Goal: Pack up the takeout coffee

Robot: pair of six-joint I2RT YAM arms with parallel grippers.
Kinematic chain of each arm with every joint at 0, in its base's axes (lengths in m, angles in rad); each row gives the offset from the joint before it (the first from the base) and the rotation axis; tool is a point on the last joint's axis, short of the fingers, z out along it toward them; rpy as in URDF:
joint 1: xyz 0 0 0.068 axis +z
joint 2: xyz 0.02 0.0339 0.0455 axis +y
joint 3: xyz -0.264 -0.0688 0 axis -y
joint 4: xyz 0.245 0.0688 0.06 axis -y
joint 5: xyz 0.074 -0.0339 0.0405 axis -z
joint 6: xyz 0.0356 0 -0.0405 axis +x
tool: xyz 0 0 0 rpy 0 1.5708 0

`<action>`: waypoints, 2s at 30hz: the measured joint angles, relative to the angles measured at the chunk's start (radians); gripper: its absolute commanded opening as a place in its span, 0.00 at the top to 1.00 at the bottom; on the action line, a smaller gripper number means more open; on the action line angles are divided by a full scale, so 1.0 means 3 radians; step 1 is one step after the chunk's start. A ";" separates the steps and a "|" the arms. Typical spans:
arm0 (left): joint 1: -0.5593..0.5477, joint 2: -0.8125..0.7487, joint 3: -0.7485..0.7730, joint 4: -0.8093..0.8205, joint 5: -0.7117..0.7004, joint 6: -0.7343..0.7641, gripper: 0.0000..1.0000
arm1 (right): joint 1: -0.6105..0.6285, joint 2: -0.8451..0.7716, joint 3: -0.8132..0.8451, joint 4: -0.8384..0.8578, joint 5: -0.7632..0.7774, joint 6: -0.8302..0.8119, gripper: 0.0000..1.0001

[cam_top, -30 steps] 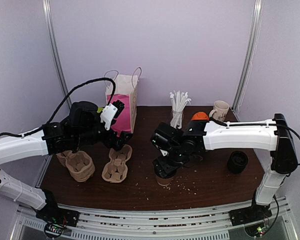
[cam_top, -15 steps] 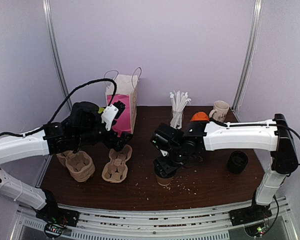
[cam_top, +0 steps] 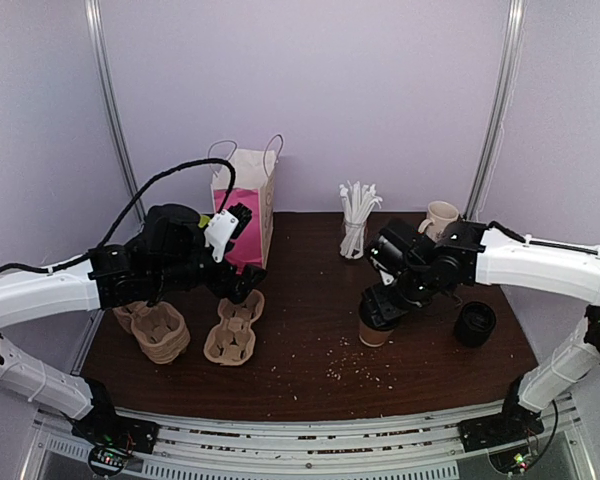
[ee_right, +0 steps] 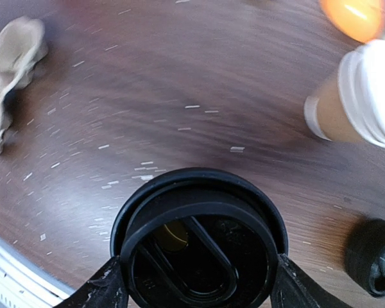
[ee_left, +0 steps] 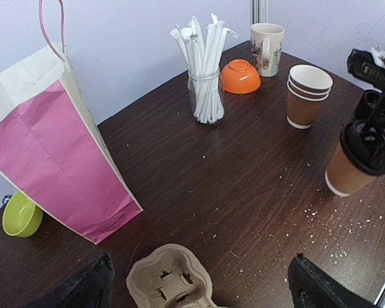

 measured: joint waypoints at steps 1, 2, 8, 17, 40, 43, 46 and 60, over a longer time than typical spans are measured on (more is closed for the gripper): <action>0.0000 0.0004 0.0000 0.0000 0.0004 0.0000 0.02 | -0.0090 -0.0092 -0.0058 -0.0019 0.0013 0.0001 0.34; 0.0000 0.0009 0.0000 0.0000 0.0006 -0.0001 0.02 | -0.0183 -0.0178 -0.0112 -0.0045 0.0019 -0.0001 0.34; 0.0000 0.0015 0.0000 -0.0001 0.0031 -0.0003 0.02 | -0.0673 -0.0572 -0.0406 -0.0141 0.0080 -0.0064 0.34; 0.0000 0.0015 0.0000 -0.0001 0.0065 -0.0015 0.02 | -0.1451 -0.0793 -0.0725 -0.0128 0.0089 -0.0202 0.34; 0.0000 0.0017 0.0001 0.0000 0.0093 -0.0018 0.02 | -0.2452 -0.0224 -0.0732 0.0661 -0.0357 -0.0523 0.28; 0.0000 0.0029 0.0001 -0.0001 0.0095 -0.0018 0.02 | -0.2453 -0.0210 -0.0731 0.0699 -0.0366 -0.0529 0.19; 0.0000 0.0061 0.0006 -0.0001 0.0106 -0.0018 0.02 | -0.2453 -0.0206 -0.0731 0.0716 -0.0371 -0.0534 0.11; 0.0000 0.0117 0.0011 -0.0013 0.0067 -0.0055 0.02 | -0.2221 -0.0734 -0.0417 0.0343 -0.0371 -0.0490 0.00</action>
